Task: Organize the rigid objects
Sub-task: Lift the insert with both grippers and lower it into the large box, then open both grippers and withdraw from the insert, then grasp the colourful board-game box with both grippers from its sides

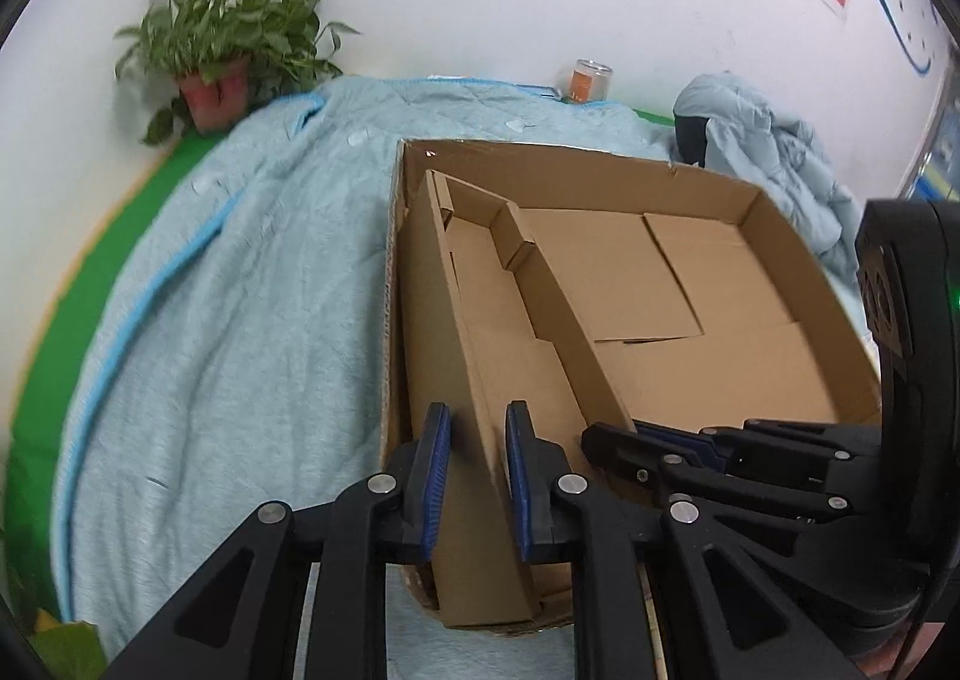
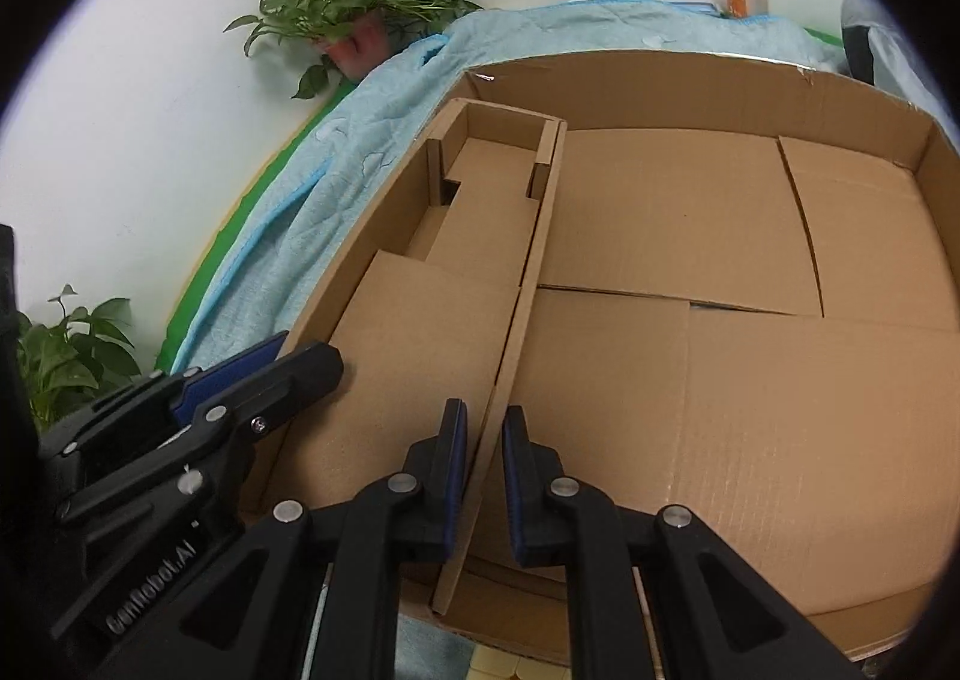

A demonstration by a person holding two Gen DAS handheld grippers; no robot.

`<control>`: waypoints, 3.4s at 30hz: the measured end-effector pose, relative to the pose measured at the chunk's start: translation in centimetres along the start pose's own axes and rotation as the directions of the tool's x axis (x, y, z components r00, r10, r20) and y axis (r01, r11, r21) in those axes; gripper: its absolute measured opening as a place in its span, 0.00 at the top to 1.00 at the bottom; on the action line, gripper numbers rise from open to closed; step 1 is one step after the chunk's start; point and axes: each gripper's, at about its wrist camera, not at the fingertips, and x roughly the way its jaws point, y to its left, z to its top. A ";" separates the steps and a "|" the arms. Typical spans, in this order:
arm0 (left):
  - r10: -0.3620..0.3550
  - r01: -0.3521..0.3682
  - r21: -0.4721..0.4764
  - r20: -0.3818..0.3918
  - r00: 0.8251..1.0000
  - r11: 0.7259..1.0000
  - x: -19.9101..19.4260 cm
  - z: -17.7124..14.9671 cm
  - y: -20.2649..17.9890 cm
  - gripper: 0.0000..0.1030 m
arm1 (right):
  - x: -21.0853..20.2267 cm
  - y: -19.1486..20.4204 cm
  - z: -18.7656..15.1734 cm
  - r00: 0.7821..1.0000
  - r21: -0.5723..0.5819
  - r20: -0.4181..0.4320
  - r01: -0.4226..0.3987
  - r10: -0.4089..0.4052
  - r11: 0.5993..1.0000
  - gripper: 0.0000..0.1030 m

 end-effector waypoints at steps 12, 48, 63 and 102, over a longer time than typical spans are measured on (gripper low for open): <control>-0.057 0.056 -0.052 -0.014 0.998 0.997 -1.0 -1.2 0.3 0.77 | 2.8 -0.6 0.5 0.998 0.017 -0.066 -0.023 0.024 1.000 0.87; 0.000 0.025 -0.079 0.308 0.952 0.997 -14.2 -9.5 -0.3 0.04 | -9.1 -1.4 -5.8 0.968 -0.108 0.236 0.113 -0.085 0.988 0.18; -0.189 0.198 -0.022 0.215 0.958 0.980 -15.8 -20.4 -9.0 0.01 | -15.7 -3.5 -21.3 0.971 -0.135 0.233 0.080 -0.047 0.988 0.01; -0.490 0.447 -0.296 -0.086 0.868 0.844 -7.7 -28.3 -3.0 0.33 | -5.3 4.2 -23.2 0.988 -0.152 -0.154 -0.025 0.001 0.988 0.00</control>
